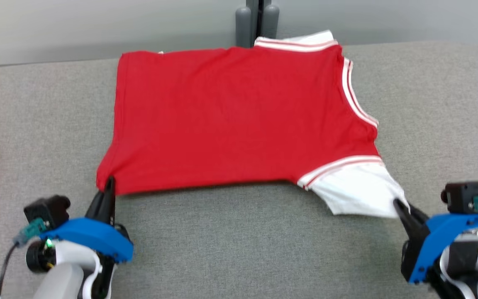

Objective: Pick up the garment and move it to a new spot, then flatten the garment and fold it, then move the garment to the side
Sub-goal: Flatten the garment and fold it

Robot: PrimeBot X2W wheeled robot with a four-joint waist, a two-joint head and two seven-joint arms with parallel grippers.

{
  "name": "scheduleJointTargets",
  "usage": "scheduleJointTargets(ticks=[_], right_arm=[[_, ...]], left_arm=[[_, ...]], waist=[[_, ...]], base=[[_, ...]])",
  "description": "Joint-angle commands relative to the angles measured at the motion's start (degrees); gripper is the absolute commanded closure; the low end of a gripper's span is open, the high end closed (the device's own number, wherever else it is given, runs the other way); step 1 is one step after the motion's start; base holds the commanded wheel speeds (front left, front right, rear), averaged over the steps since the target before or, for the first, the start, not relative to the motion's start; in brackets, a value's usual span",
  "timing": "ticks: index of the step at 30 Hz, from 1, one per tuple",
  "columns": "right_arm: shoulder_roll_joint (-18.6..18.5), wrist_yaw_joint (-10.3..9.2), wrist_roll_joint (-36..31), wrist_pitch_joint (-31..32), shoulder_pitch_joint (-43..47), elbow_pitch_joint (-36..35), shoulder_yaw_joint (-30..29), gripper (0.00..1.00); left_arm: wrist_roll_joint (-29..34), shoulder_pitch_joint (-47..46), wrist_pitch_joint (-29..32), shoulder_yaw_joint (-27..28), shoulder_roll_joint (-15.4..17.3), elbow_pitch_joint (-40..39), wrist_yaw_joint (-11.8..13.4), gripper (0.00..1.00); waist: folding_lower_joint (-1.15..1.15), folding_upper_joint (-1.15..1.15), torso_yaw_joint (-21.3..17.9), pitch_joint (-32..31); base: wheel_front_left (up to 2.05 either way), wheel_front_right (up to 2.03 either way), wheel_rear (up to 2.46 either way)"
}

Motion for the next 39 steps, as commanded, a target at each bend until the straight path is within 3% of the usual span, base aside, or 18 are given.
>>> scheduleJointTargets(ticks=[1,12,21,30,39], right_arm=[[0.2,-0.01,-0.3,1.7,2.5,-2.3,-0.4,1.00],[0.5,-0.01,3.0,10.8,13.1,-11.9,-2.4,1.00],[0.5,0.00,4.2,15.1,17.6,-13.4,-3.0,1.00],[0.5,0.00,0.3,12.2,8.7,-15.3,-1.3,1.00],[0.2,0.00,-1.9,8.0,-5.1,-9.7,1.7,1.00]], left_arm=[[0.5,2.0,0.2,-0.3,0.5,-0.9,0.8,1.00],[0.3,16.8,4.2,-0.5,3.0,-13.3,8.1,1.00],[1.3,22.4,7.9,-2.9,4.7,-20.8,10.5,1.00],[0.4,16.3,12.6,-4.1,4.7,-23.6,9.8,1.00],[-0.2,7.2,16.6,-4.0,3.7,-21.7,9.8,1.00]], waist=[[0.00,0.02,-0.3,-0.7],[0.00,0.02,-0.2,-2.9],[0.00,0.02,1.3,-3.5],[0.00,0.02,2.4,-2.4],[0.00,0.02,2.6,1.5]], base=[[0.00,0.00,0.00],[0.00,0.00,0.00],[0.00,0.00,0.00],[0.00,0.00,0.00],[0.00,0.00,0.00]])
